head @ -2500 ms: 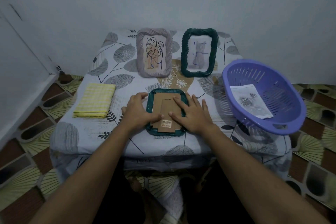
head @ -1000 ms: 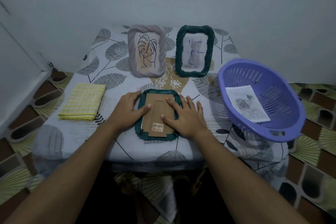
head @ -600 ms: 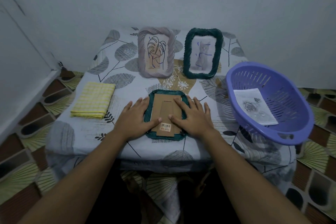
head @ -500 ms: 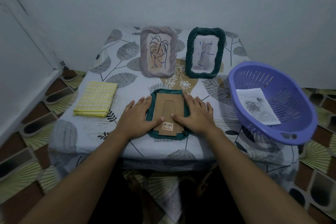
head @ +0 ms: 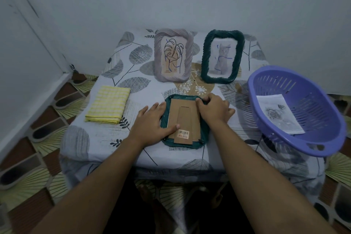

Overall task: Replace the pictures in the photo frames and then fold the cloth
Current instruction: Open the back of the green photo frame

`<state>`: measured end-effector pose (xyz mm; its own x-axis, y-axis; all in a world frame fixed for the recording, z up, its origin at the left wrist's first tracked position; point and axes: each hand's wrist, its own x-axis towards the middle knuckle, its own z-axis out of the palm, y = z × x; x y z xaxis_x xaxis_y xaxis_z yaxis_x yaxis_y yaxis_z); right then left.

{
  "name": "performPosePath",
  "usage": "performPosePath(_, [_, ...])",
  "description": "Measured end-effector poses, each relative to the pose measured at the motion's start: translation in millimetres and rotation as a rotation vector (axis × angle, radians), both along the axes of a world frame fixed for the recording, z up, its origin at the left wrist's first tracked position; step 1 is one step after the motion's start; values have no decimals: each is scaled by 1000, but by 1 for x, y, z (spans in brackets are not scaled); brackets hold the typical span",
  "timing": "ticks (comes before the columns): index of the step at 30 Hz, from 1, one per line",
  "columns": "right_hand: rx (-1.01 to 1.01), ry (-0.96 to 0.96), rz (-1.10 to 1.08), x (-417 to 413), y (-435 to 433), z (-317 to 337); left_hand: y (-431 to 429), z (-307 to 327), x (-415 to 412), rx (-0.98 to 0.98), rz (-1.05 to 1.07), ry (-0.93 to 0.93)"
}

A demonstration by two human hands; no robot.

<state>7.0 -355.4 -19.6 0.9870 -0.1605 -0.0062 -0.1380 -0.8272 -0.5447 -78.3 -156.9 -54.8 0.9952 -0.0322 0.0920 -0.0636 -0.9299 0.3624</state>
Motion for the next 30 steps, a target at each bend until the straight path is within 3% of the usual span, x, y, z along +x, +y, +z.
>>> performPosePath(17, [23, 45, 19, 3, -6, 2, 0, -2, 1, -43, 4, -5])
performPosePath(23, [7, 159, 255, -12, -11, 10, 0, -1, 0, -44, 12, -14])
performPosePath(30, [-110, 100, 520, -52, -18, -15, 0, -2, 0, -56, 17, -11])
